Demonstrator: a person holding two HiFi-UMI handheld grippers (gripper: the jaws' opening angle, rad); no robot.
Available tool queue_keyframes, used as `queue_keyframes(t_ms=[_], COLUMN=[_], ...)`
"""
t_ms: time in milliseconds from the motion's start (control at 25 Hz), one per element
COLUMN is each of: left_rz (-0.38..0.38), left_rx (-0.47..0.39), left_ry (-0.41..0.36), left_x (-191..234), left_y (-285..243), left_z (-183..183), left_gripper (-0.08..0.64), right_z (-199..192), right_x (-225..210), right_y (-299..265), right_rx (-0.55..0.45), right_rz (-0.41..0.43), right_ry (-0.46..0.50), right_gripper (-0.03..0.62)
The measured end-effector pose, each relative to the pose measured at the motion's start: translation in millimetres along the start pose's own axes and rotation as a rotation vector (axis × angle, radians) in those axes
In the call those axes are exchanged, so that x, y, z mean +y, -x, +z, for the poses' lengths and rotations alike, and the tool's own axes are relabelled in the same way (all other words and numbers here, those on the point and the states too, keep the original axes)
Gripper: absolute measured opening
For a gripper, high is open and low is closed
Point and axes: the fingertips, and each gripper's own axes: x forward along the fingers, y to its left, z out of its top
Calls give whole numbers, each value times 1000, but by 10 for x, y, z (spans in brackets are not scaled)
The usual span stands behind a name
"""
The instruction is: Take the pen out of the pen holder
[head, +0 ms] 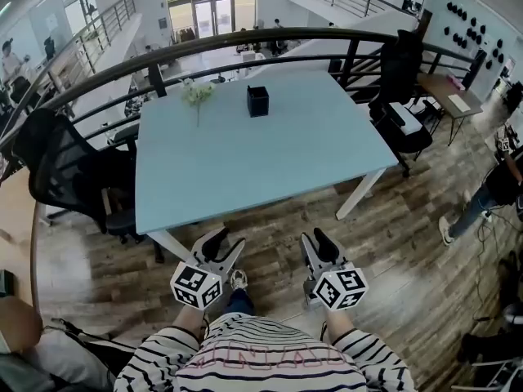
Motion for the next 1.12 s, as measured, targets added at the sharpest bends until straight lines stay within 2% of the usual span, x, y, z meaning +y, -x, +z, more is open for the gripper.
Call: queue_keyframes(t_ms=[400, 800, 1120], left_rz=[-40, -75, -63], left_rx=[20, 39, 47], left_ry=[17, 14, 48], left_x=[886, 1877, 2256], left_y=[-674, -1076, -1322], left_z=[232, 496, 474], left_gripper=[181, 183, 183], right_z=[221, 422, 542], right_x=[-229, -256, -405], right_y=[-1121, -2156, -2662], right_rx=[11, -2, 7], right_rz=[-37, -88, -85], right_ry=[-18, -38, -15], right_gripper=[169, 169, 169])
